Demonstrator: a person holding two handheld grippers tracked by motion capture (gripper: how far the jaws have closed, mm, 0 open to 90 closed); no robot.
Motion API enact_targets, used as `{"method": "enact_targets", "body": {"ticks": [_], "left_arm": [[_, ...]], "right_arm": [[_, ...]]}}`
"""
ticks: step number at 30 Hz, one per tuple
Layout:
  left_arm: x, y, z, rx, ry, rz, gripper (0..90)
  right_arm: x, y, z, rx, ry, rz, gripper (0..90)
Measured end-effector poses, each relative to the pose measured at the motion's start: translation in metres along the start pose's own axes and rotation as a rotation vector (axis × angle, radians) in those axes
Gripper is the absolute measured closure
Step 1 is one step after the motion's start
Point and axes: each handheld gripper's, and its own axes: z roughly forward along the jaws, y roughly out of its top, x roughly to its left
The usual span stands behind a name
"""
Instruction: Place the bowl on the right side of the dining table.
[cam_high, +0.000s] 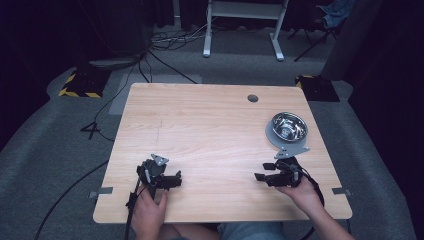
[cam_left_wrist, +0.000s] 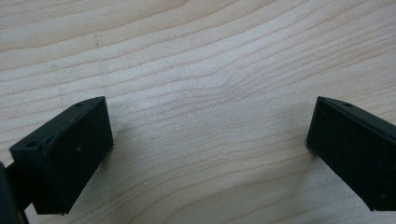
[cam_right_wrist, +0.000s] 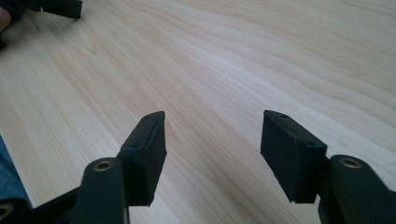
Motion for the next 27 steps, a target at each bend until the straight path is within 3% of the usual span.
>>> {"method": "enact_targets", "body": {"ticks": [6,16,27], "left_arm": [[0.0,0.0,0.0,0.0,-0.002,-0.001,0.5],[0.0,0.0,0.0,0.0,0.0,0.0,0.5],[0.0,0.0,0.0,0.0,-0.002,-0.002,0.5]], "right_arm": [[0.008,-0.011,0.017,0.025,0.022,0.003,40.5],[0.024,-0.022,0.038,0.066,-0.009,-0.063,40.4],[0.036,-0.029,0.043,0.017,-0.05,-0.153,39.3]]}}
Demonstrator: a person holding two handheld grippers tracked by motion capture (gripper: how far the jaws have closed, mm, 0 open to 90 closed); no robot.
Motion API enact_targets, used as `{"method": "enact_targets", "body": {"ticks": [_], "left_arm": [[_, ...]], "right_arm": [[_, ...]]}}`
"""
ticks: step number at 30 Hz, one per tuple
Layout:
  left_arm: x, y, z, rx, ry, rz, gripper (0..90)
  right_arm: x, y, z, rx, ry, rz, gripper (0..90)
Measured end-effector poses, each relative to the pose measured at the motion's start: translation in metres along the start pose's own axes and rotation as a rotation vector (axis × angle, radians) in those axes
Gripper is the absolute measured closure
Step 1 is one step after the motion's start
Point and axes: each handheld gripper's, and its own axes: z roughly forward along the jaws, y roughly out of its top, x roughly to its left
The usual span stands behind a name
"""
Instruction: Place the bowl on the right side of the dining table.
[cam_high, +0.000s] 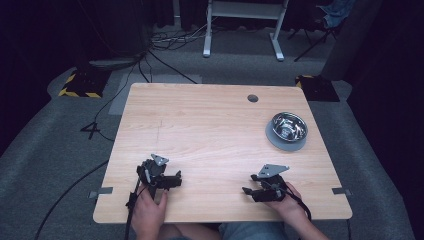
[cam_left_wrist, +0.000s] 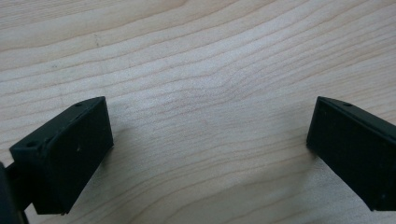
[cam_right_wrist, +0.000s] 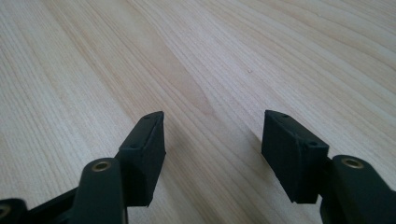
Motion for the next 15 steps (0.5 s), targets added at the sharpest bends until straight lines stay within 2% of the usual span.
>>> {"method": "enact_targets", "body": {"ticks": [2,4,5,13,15], "left_arm": [[0.0,0.0,0.0,0.0,0.0,0.0,0.5],[0.0,0.0,0.0,0.0,0.0,0.0,0.5],[0.0,0.0,0.0,0.0,0.0,0.0,0.5],[0.0,0.0,0.0,0.001,0.001,0.0,0.5],[0.0,0.0,0.0,0.001,0.0,0.0,0.5]], "right_arm": [[0.0,-0.001,0.001,-0.011,-0.007,-0.014,39.3],[0.002,-0.003,0.001,-0.025,-0.015,-0.006,39.0],[0.002,-0.004,0.001,-0.028,-0.021,-0.02,38.9],[0.005,-0.011,0.004,-0.101,-0.047,0.001,32.7],[0.004,-0.012,0.004,-0.102,-0.045,-0.006,31.4]]}}
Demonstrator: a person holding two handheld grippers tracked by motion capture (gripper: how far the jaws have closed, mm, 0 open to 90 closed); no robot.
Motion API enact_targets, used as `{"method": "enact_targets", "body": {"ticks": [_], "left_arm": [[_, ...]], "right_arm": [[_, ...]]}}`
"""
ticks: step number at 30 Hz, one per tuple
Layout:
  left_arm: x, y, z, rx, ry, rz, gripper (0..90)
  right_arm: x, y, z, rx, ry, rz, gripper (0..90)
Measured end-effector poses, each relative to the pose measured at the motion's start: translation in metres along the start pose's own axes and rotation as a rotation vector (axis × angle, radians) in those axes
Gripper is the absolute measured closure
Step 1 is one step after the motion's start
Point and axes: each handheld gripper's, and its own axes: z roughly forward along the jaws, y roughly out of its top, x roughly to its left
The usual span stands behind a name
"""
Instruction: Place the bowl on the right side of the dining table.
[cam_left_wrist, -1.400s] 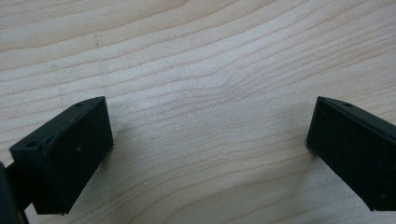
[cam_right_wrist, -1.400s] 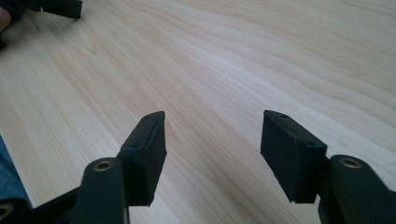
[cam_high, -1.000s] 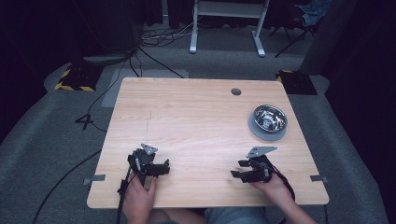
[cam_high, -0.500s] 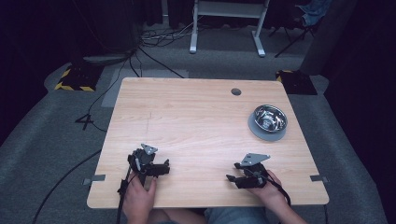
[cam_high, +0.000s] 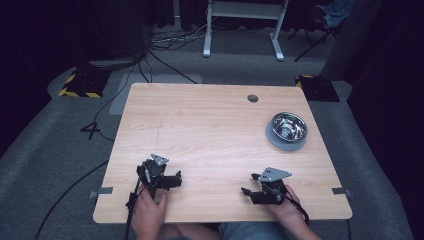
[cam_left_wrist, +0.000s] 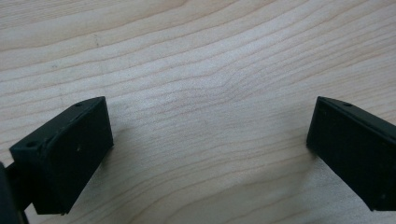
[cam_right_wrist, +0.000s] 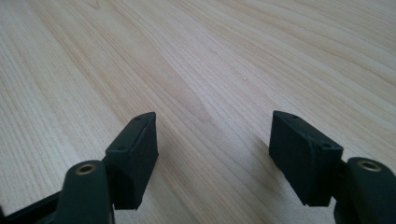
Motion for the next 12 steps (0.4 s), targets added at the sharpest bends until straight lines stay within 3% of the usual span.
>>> {"method": "enact_targets", "body": {"ticks": [5,12], "left_arm": [[0.0,0.0,0.0,0.0,0.0,0.0,0.5],[0.0,0.0,0.0,0.0,0.0,0.0,0.5]], "right_arm": [[0.0007,0.0003,0.0006,0.009,-0.004,0.008,26.0],[0.0008,0.0002,0.0007,0.012,-0.005,0.006,25.3]]}}
